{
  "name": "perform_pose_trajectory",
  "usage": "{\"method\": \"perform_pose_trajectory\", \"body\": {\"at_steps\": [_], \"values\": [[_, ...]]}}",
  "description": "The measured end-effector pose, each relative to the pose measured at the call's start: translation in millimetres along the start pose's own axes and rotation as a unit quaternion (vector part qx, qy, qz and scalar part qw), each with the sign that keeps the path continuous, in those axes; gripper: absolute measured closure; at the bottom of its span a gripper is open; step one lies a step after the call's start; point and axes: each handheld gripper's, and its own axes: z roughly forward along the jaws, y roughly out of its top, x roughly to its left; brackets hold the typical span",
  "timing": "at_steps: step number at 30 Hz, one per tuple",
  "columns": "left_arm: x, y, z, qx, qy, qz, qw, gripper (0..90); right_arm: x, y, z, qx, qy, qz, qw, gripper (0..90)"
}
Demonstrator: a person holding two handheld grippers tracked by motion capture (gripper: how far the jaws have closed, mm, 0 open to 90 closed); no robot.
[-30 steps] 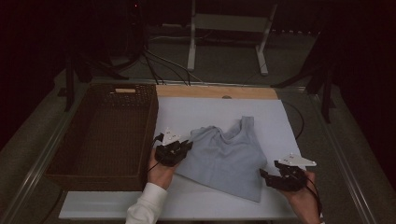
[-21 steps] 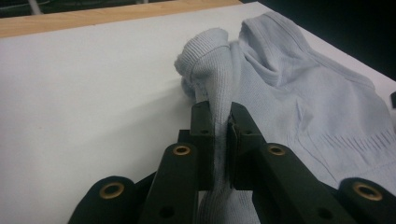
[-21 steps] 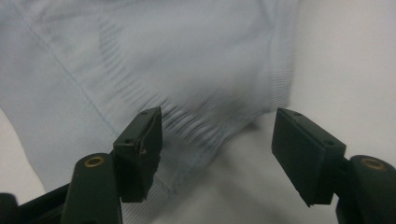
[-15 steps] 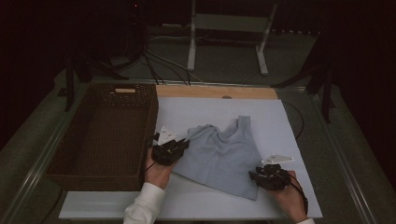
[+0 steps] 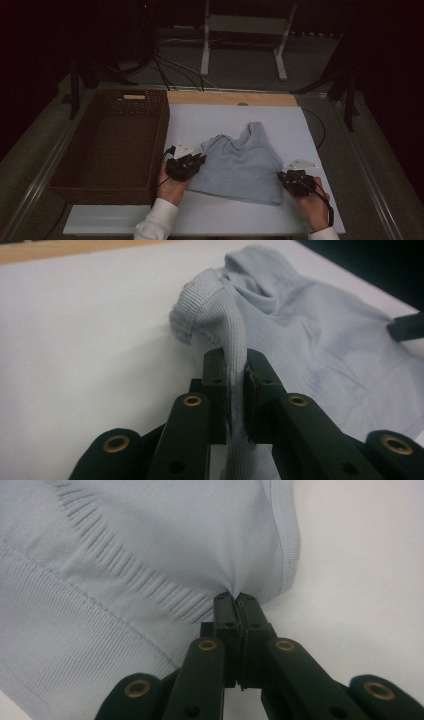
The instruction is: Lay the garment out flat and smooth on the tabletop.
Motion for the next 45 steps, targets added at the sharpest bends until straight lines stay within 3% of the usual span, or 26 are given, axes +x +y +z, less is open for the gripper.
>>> {"method": "perform_pose_trajectory", "body": {"at_steps": [2, 5, 6, 7, 11, 14, 18, 25, 30, 33, 35, 36, 45], "values": [[1.8, -1.2, -0.9, -0.004, 0.006, -0.007, 0.9999, 72.7, 0.3, -1.2, 0.0, 0.002, 0.009, 0.000, 1.0000, 86.8], [3.4, -0.6, -7.5, -0.017, 0.001, -0.015, 0.9997, 55.2, 2.6, -2.8, -4.2, -0.009, 0.009, 0.007, 0.9999, 65.1], [3.4, -0.6, -7.5, -0.017, 0.001, -0.015, 0.9997, 51.0, 2.6, -2.8, -4.2, -0.009, 0.009, 0.007, 0.9999, 65.1], [2.3, -1.0, -11.2, -0.025, 0.000, -0.014, 0.9996, 46.0, 3.6, -3.2, -9.0, -0.014, 0.016, 0.015, 0.9997, 46.1], [-1.8, -5.2, -18.8, -0.042, -0.009, -0.013, 0.9990, 34.2, 3.9, -5.4, -15.3, -0.021, 0.021, 0.036, 0.9989, 33.6], [-2.7, -9.0, -21.5, -0.045, -0.010, -0.012, 0.9989, 30.4, 4.7, -8.8, -19.2, -0.025, 0.026, 0.042, 0.9985, 30.4], [-2.2, -14.0, -23.4, -0.046, -0.011, -0.016, 0.9988, 29.5, 7.2, -16.2, -20.6, -0.018, 0.036, 0.047, 0.9981, 32.3], [-9.4, -25.7, -30.9, -0.039, -0.021, 0.005, 0.9990, 29.8, 16.7, -30.3, -21.4, 0.008, 0.054, 0.042, 0.9976, 45.6], [-13.0, -28.2, -35.1, -0.044, -0.024, 0.014, 0.9986, 30.5, 20.0, -37.2, -21.3, 0.024, 0.061, 0.046, 0.9968, 50.0], [-14.9, -31.8, -37.5, -0.044, -0.027, 0.011, 0.9986, 30.8, 21.9, -39.5, -19.6, 0.038, 0.078, 0.042, 0.9953, 69.0], [-16.2, -35.4, -37.4, -0.042, -0.030, 0.007, 0.9987, 31.6, 23.5, -37.7, -21.2, 0.038, 0.069, 0.027, 0.9965, 82.9], [-17.2, -37.1, -36.6, -0.037, -0.030, 0.008, 0.9988, 31.8, 23.8, -37.3, -21.3, 0.038, 0.066, 0.024, 0.9968, 85.2], [-24.3, -41.3, -27.2, -0.023, -0.033, 0.022, 0.9990, 35.6, 16.0, -38.6, -28.2, 0.030, 0.050, 0.023, 0.9980, 86.3]]}}
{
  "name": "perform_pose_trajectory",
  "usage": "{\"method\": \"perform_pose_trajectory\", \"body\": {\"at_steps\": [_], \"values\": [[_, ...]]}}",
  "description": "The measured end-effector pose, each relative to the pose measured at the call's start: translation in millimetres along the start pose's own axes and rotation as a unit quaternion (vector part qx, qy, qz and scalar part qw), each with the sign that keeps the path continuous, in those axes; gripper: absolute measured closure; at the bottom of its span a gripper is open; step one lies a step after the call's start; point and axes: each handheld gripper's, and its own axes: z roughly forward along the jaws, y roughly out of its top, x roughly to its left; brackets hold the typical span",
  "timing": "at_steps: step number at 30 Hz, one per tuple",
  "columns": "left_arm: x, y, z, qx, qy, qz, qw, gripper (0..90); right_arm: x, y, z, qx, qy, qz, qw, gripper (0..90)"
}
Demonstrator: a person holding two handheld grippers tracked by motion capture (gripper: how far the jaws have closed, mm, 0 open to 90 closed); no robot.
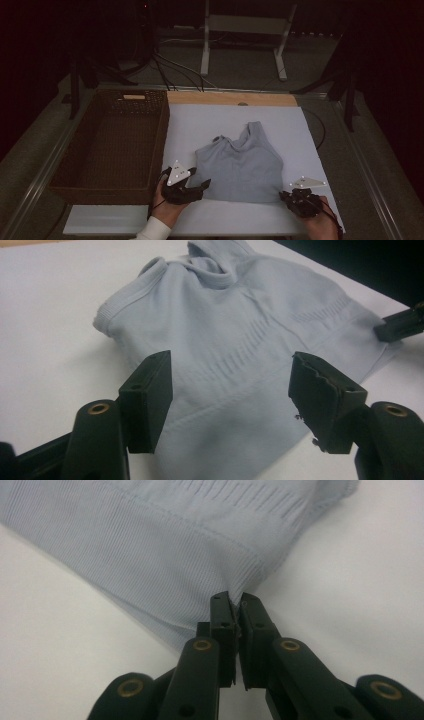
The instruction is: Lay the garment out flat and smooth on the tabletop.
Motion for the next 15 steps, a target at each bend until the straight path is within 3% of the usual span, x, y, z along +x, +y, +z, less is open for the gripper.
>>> {"method": "perform_pose_trajectory", "body": {"at_steps": [8, 15], "values": [[-0.3, -3.6, 15.1, 0.022, 0.016, 0.005, 0.9996, 40.1, -12.7, -5.6, -7.6, -0.009, -0.007, 0.022, 0.9997, 86.3], [1.6, -6.0, 27.7, 0.042, 0.030, -0.002, 0.9987, 36.0, -15.5, -9.4, -12.0, -0.010, -0.001, 0.026, 0.9996, 86.2]]}}
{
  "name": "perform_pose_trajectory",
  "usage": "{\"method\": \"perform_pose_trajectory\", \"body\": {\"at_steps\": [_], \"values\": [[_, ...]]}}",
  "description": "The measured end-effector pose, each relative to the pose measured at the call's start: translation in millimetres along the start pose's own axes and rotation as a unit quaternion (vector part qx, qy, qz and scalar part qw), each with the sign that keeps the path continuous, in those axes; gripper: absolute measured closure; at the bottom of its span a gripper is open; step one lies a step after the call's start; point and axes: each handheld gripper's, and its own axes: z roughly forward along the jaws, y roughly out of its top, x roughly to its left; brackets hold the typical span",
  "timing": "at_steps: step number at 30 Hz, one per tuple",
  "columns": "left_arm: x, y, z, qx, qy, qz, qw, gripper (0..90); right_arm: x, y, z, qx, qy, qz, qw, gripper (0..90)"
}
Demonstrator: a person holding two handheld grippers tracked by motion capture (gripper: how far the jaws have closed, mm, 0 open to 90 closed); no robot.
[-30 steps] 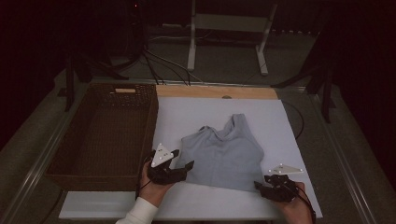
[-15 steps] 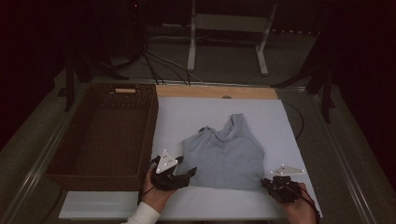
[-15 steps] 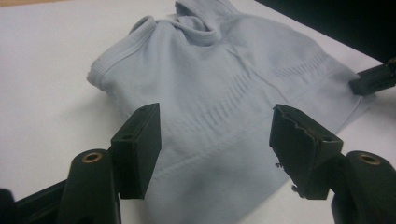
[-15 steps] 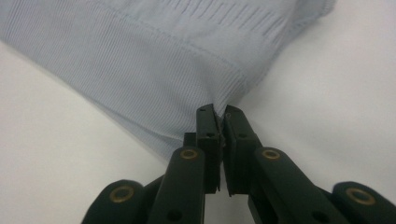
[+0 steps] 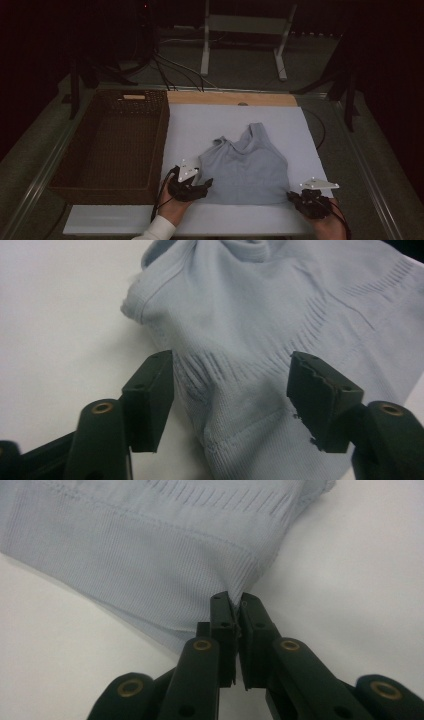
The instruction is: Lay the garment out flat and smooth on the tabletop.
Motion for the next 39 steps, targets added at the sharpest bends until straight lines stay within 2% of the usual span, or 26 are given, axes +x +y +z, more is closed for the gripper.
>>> {"method": "perform_pose_trajectory", "body": {"at_steps": [3, 5, 6, 7, 10, 13, 16, 17, 21, 22, 24, 28, 31, 32, 34, 36, 39], "values": [[-0.5, -0.9, 4.4, 0.016, -0.003, 0.002, 0.9999, 36.2, 3.4, -1.8, -3.3, 0.001, 0.004, -0.005, 1.0000, 86.2], [-0.7, -1.4, 7.3, 0.034, 0.006, 0.001, 0.9994, 38.9, 5.7, -3.9, -5.3, 0.001, 0.007, -0.010, 0.9999, 86.2], [-0.7, -1.4, 7.3, 0.034, 0.006, 0.001, 0.9994, 41.5, 5.7, -3.9, -5.3, 0.001, 0.007, -0.010, 0.9999, 86.2], [-0.4, -1.7, 8.1, 0.043, -0.005, -0.004, 0.9990, 45.5, 7.6, -6.4, -7.1, 0.003, 0.011, -0.010, 0.9999, 86.3], [-1.3, -1.7, 7.9, 0.051, -0.011, -0.004, 0.9986, 61.2, 8.1, -8.7, -9.3, 0.002, 0.015, -0.011, 0.9998, 86.3], [-3.7, -1.1, 5.7, 0.061, -0.023, 0.005, 0.9978, 79.1, 8.2, -13.3, -13.0, 0.001, 0.027, -0.007, 0.9996, 86.2], [-5.7, 0.7, -0.5, 0.063, -0.031, 0.012, 0.9974, 83.8, 9.8, -15.3, -12.7, 0.005, 0.034, -0.009, 0.9994, 85.0], [-6.3, 0.8, -3.1, 0.062, -0.034, 0.010, 0.9974, 84.0, 10.3, -15.5, -12.1, 0.004, 0.033, -0.008, 0.9994, 81.2], [-8.9, 0.1, -9.0, 0.062, -0.043, 0.015, 0.9970, 84.1, 9.6, -7.5, -10.1, -0.019, 0.010, -0.009, 0.9997, 54.6], [-8.9, 0.1, -9.0, 0.062, -0.043, 0.015, 0.9970, 84.1, 8.3, -3.4, -10.3, -0.027, 0.006, -0.008, 0.9996, 50.4], [-9.0, -0.1, -10.1, 0.063, -0.044, 0.016, 0.9969, 84.1, 4.2, 5.1, -8.7, -0.045, -0.002, -0.001, 0.9990, 49.2], [-5.7, -0.7, -11.1, 0.063, -0.042, 0.013, 0.9970, 84.3, -8.7, 18.4, 9.7, -0.036, 0.001, 0.019, 0.9991, 52.8], [-3.9, -1.1, -12.0, 0.066, -0.039, 0.012, 0.9969, 84.7, -12.2, 22.2, 26.5, -0.006, 0.031, 0.033, 0.9990, 69.9], [-3.7, -1.3, -12.8, 0.066, -0.039, 0.013, 0.9970, 84.8, -9.7, 22.9, 29.0, 0.002, 0.033, 0.026, 0.9991, 77.0], [-3.0, -1.5, -15.0, 0.069, -0.037, 0.013, 0.9969, 84.9, -2.7, 24.0, 28.6, 0.008, 0.029, 0.010, 0.9995, 85.0], [-2.7, -1.9, -16.6, 0.068, -0.036, 0.011, 0.9970, 84.9, -0.4, 24.2, 26.8, 0.008, 0.032, 0.006, 0.9994, 85.8], [-1.7, -4.3, -24.7, 0.070, -0.037, 0.007, 0.9968, 84.9, 4.8, 21.4, 20.5, 0.007, 0.049, 0.002, 0.9988, 86.3]]}}
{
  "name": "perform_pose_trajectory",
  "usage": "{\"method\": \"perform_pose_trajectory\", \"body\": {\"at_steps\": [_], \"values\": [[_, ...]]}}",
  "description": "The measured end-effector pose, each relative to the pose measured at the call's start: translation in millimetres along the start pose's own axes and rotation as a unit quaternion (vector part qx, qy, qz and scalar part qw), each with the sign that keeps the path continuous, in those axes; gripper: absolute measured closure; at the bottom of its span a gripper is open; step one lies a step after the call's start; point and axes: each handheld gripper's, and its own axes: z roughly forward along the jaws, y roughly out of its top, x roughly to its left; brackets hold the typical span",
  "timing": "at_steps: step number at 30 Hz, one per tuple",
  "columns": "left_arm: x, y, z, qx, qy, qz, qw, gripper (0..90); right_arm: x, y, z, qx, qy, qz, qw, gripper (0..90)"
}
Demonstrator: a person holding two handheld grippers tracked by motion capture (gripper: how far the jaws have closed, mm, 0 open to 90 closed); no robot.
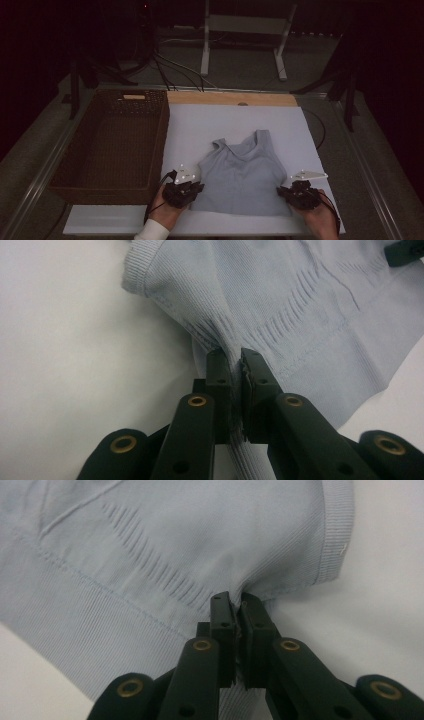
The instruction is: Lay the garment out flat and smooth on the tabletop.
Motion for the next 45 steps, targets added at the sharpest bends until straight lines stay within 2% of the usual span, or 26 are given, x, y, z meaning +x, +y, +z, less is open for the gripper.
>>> {"method": "perform_pose_trajectory", "body": {"at_steps": [4, 9, 12, 14, 16, 18, 19, 21, 22, 23, 25, 26, 27, 29, 30, 34, 37, 41, 45], "values": [[-3.6, -4.3, -3.5, 0.005, -0.007, -0.006, 0.9999, 84.8, 6.6, -6.3, -8.7, 0.000, 0.007, -0.008, 0.9999, 86.3], [-10.4, -6.5, -3.9, 0.009, -0.018, -0.002, 0.9998, 84.1, 8.5, -13.6, -17.5, -0.005, 0.003, -0.008, 1.0000, 86.3], [-18.1, -8.4, -1.7, 0.013, -0.035, 0.011, 0.9992, 82.8, 6.4, -20.9, -25.0, -0.006, -0.003, -0.006, 1.0000, 86.3], [-19.0, -6.8, -1.8, 0.002, -0.037, 0.015, 0.9992, 73.6, 4.0, -25.1, -28.4, -0.007, -0.004, -0.001, 1.0000, 86.3], [-17.9, -1.7, -3.2, -0.021, -0.035, 0.012, 0.9991, 60.2, 2.2, -27.9, -30.4, -0.008, -0.004, 0.004, 1.0000, 86.3], [-15.9, 5.7, -4.0, -0.042, -0.029, 0.006, 0.9987, 52.0, 1.2, -28.8, -31.6, -0.009, -0.003, 0.005, 0.9999, 86.3], [-15.0, 10.7, -4.0, -0.051, -0.020, 0.004, 0.9985, 49.2, 1.2, -28.7, -31.8, -0.010, -0.003, 0.004, 0.9999, 86.3], [-14.2, 13.8, -3.7, -0.054, -0.016, 0.004, 0.9984, 45.8, 2.0, -27.9, -32.2, -0.010, -0.005, 0.003, 0.9999, 86.3], [-10.8, 22.8, -1.3, -0.066, -0.004, 0.005, 0.9978, 43.9, 2.4, -27.5, -32.5, -0.010, -0.006, 0.001, 0.9999, 86.3], [-8.6, 26.6, 0.6, -0.070, -0.001, 0.005, 0.9975, 43.7, 2.7, -27.2, -33.0, -0.011, -0.006, 0.001, 0.9999, 86.3], [-6.7, 30.5, 3.2, -0.073, -0.002, 0.003, 0.9973, 44.4, 2.3, -27.2, -33.6, -0.011, -0.005, 0.000, 0.9999, 86.3], [-2.9, 37.4, 8.9, -0.075, 0.004, 0.004, 0.9972, 45.0, 1.9, -27.4, -33.9, -0.012, -0.005, 0.001, 0.9999, 86.3], [-2.9, 37.4, 8.9, -0.075, 0.004, 0.004, 0.9972, 47.1, 1.9, -27.4, -33.9, -0.012, -0.005, 0.001, 0.9999, 86.3], [2.2, 44.4, 19.1, -0.073, -0.002, 0.002, 0.9973, 55.7, 1.1, -28.2, -34.4, -0.012, -0.004, 0.003, 0.9999, 86.3], [3.7, 46.0, 22.2, -0.070, 0.001, 0.001, 0.9975, 55.8, 1.1, -28.5, -34.7, -0.012, -0.003, 0.004, 0.9999, 86.3], [8.8, 47.5, 31.9, -0.057, 0.012, -0.008, 0.9983, 54.9, 0.5, -29.9, -36.9, -0.014, -0.002, 0.004, 0.9999, 86.3], [10.1, 46.6, 35.1, -0.048, 0.016, -0.011, 0.9987, 60.6, 0.1, -31.0, -38.4, -0.014, -0.001, 0.003, 0.9999, 86.3], [9.1, 43.7, 38.7, -0.030, 0.003, -0.016, 0.9994, 75.4, 0.1, -35.0, -42.9, -0.014, 0.000, 0.005, 0.9999, 86.3], [6.5, 39.3, 37.6, -0.016, -0.011, -0.017, 0.9996, 81.8, -0.6, -39.3, -46.7, -0.014, 0.001, 0.006, 0.9999, 86.2]]}}
